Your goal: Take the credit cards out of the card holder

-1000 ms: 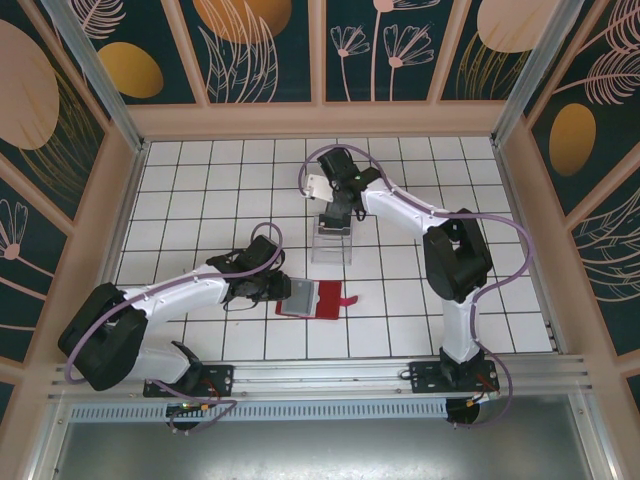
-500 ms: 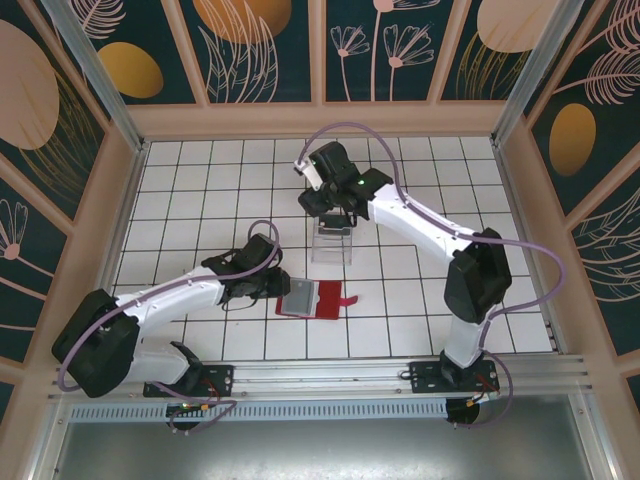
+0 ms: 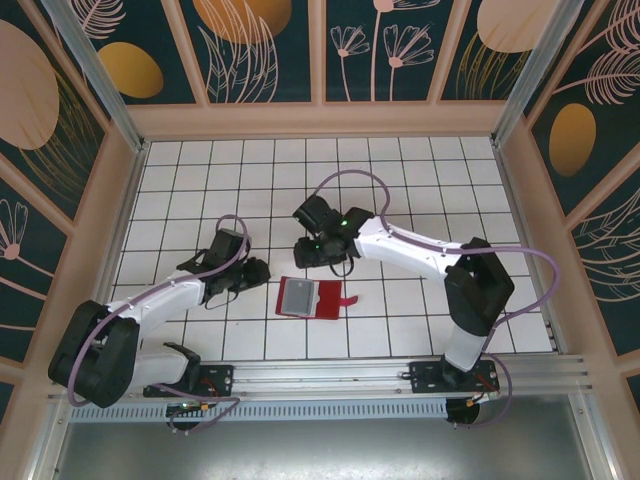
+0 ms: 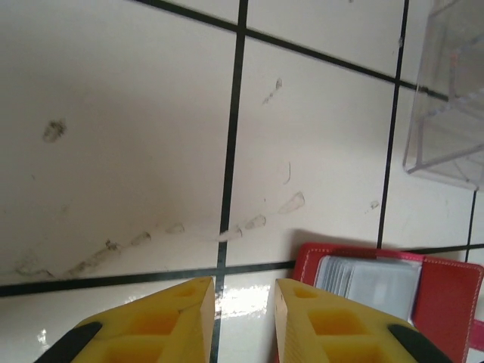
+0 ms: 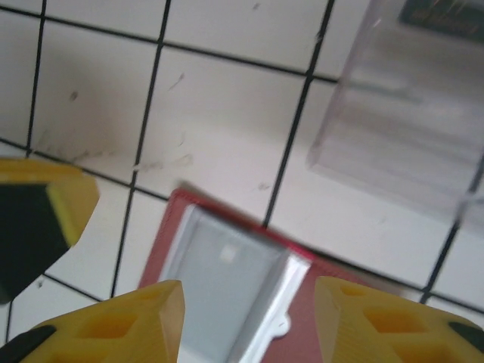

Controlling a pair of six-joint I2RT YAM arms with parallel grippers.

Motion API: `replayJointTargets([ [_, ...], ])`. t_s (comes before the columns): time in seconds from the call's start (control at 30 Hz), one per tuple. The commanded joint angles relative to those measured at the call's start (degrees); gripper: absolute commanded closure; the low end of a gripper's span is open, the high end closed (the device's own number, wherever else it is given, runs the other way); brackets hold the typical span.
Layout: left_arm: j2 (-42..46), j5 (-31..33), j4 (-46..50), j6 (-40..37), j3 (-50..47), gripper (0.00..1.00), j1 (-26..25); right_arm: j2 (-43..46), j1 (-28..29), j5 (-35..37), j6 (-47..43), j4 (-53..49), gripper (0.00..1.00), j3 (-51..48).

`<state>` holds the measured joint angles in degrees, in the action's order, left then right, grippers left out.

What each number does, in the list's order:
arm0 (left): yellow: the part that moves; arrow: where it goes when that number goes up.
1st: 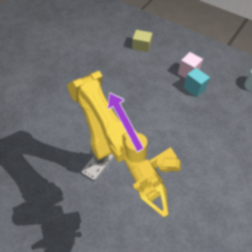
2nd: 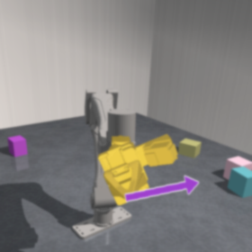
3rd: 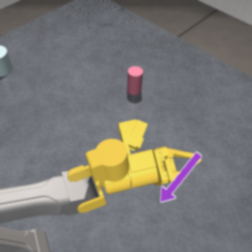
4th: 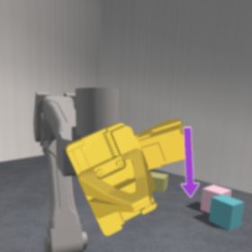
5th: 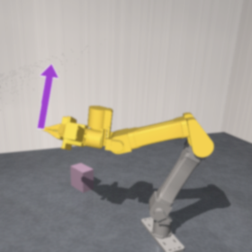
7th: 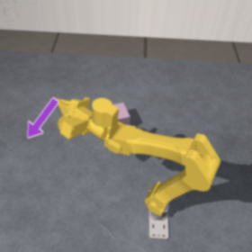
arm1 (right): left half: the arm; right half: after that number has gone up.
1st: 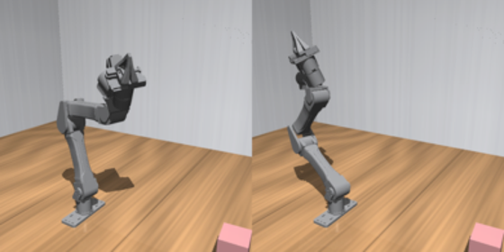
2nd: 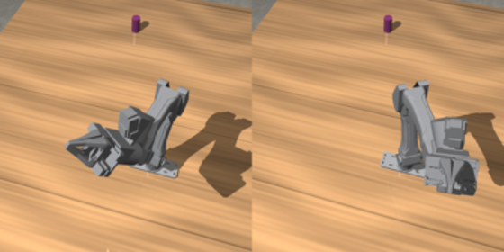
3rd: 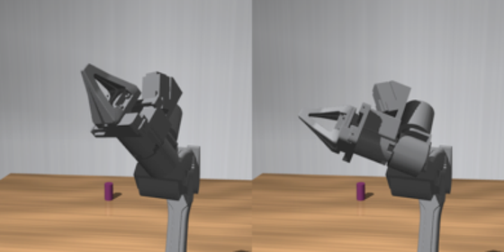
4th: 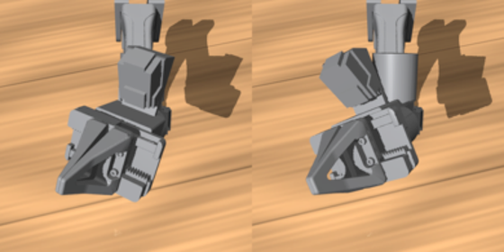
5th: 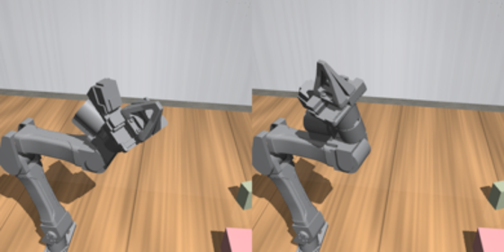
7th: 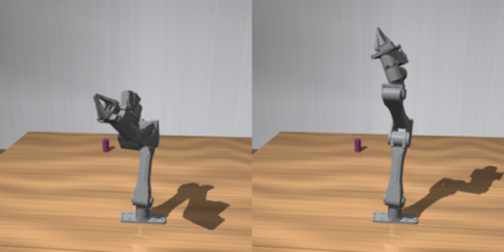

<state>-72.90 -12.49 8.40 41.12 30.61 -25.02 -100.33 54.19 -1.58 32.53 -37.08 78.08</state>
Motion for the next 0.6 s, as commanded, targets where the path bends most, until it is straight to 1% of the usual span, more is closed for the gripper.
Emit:
replayJointTargets([
  [0.0,-0.3,-2.8,-3.5,-2.5,-1.2,0.72,1.8,-3.5,2.8,1.8,7.8,-4.0,0.53,2.8],
  [0.2,-0.2,-2.9,-4.9,-3.7,-3.0,0.72,4.7,-10.2,6.4,4.0,11.7,-7.4,0.58,7.2],
  [0.37,0.5,-1.2,-5.0,-4.7,-3.3,0.72,5.1,-14.9,7.8,3.7,13.1,-9.1,0.59,10.1],
  [0.57,0.0,-1.8,-6.0,-5.0,-4.0,0.72,5.1,-17.9,8.9,4.0,13.8,-10.5,0.6,11.1],
])
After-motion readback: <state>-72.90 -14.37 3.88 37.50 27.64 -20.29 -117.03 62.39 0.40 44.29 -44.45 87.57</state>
